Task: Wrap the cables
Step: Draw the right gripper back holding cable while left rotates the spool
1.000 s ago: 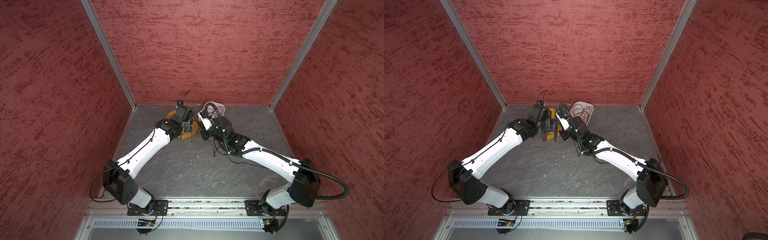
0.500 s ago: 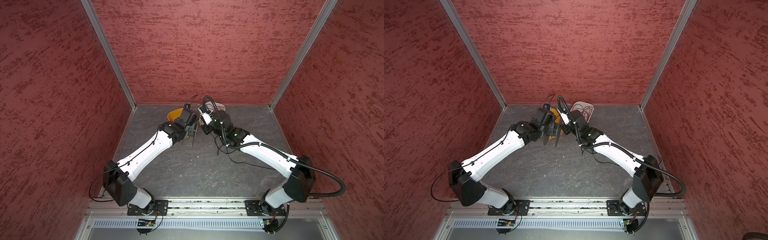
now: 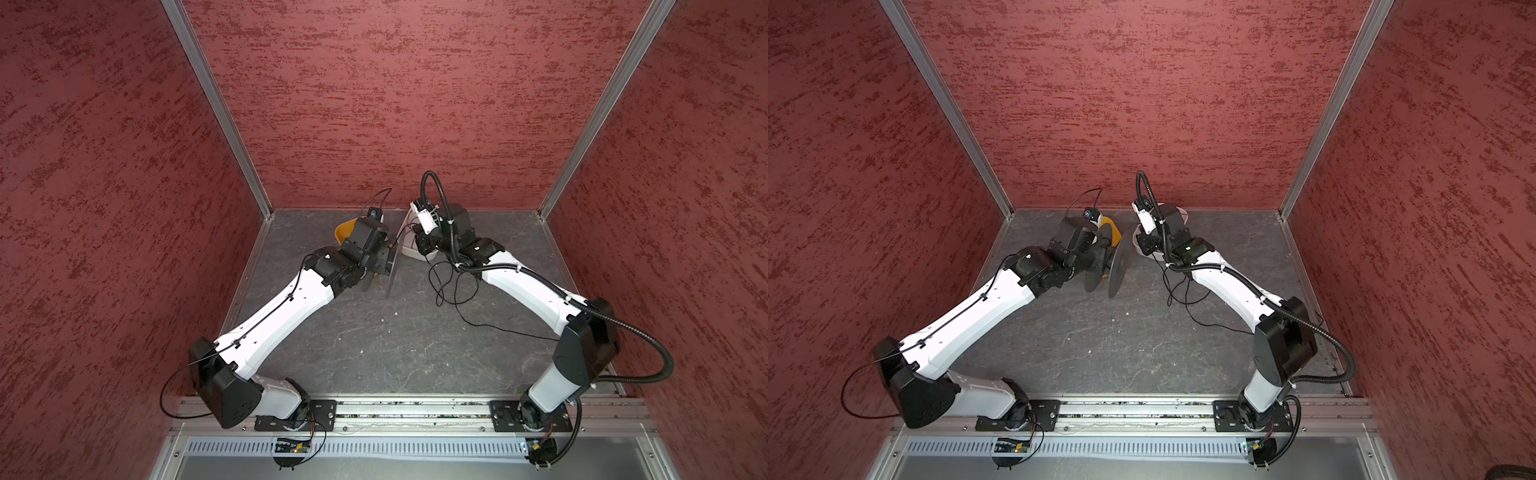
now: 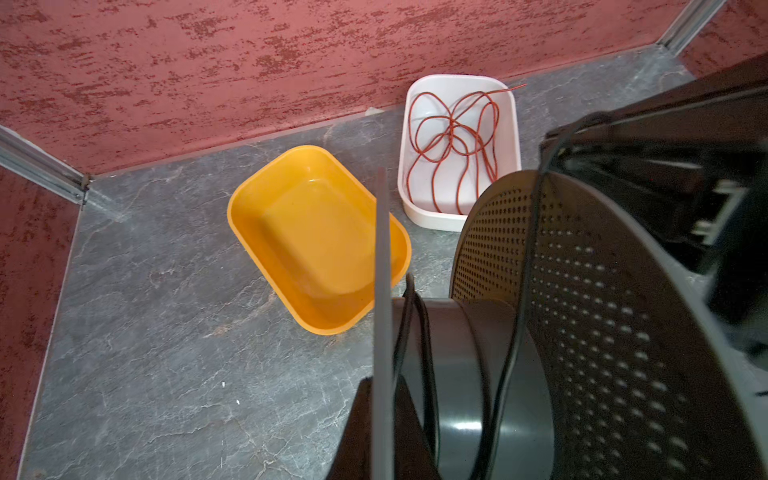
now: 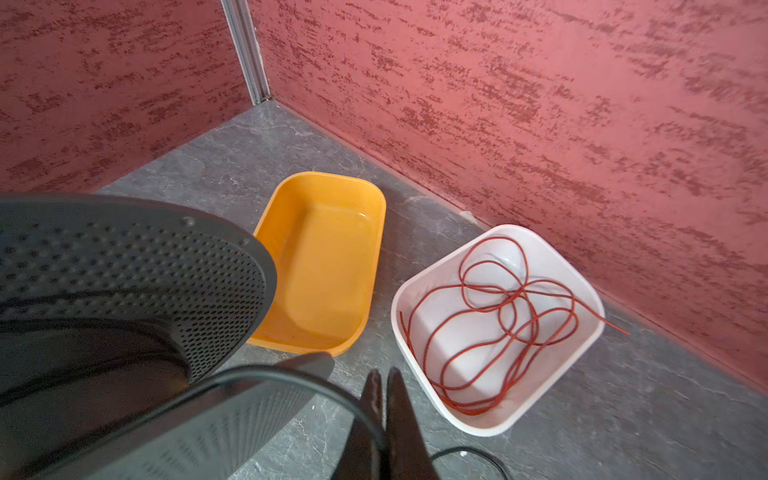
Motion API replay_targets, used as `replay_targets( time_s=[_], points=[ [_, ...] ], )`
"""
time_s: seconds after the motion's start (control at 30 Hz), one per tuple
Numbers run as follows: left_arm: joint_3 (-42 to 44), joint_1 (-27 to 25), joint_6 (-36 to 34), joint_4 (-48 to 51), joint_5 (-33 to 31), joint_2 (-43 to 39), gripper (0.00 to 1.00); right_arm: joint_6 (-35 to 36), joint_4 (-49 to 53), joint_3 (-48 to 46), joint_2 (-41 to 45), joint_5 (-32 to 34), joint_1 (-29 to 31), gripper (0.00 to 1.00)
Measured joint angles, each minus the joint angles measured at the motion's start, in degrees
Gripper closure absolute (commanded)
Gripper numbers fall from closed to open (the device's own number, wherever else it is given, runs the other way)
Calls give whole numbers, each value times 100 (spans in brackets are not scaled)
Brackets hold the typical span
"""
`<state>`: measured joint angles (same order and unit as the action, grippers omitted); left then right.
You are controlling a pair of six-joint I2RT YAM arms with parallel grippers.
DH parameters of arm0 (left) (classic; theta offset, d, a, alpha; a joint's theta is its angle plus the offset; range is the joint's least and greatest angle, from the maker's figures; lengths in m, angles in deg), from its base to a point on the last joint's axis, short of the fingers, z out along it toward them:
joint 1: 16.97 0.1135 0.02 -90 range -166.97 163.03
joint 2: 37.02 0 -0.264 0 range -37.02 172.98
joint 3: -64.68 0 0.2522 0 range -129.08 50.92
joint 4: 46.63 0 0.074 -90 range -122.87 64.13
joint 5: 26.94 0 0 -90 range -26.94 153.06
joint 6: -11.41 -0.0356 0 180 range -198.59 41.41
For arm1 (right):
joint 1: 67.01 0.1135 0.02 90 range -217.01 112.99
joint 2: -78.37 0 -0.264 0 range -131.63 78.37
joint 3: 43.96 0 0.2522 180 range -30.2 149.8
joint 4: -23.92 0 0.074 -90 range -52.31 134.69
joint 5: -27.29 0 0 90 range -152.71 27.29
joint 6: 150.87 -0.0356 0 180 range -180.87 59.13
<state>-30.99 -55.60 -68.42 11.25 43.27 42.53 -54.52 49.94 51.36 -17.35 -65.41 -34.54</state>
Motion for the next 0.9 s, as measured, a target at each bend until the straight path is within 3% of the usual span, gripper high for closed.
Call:
replay_targets(
  time_s=[0.07,0.27,0.37,0.6,0.9],
  points=[
    [-79,-2,4,92,151,-17,100,-48,-238,-245,-20,-219,-72,94],
    [-302,114,142,525,481,-46,100,-197,-1034,-1266,-17,-446,-177,71],
    [-538,221,223,752,557,-46,100,-280,-1296,-1720,7,-527,-234,48],
    [-1123,538,350,1172,809,-46,100,-345,-2081,-2830,616,-761,-256,18],
    [-1617,767,385,1569,1165,7,100,-275,-2468,-3355,1095,-763,-258,15]
  ],
)
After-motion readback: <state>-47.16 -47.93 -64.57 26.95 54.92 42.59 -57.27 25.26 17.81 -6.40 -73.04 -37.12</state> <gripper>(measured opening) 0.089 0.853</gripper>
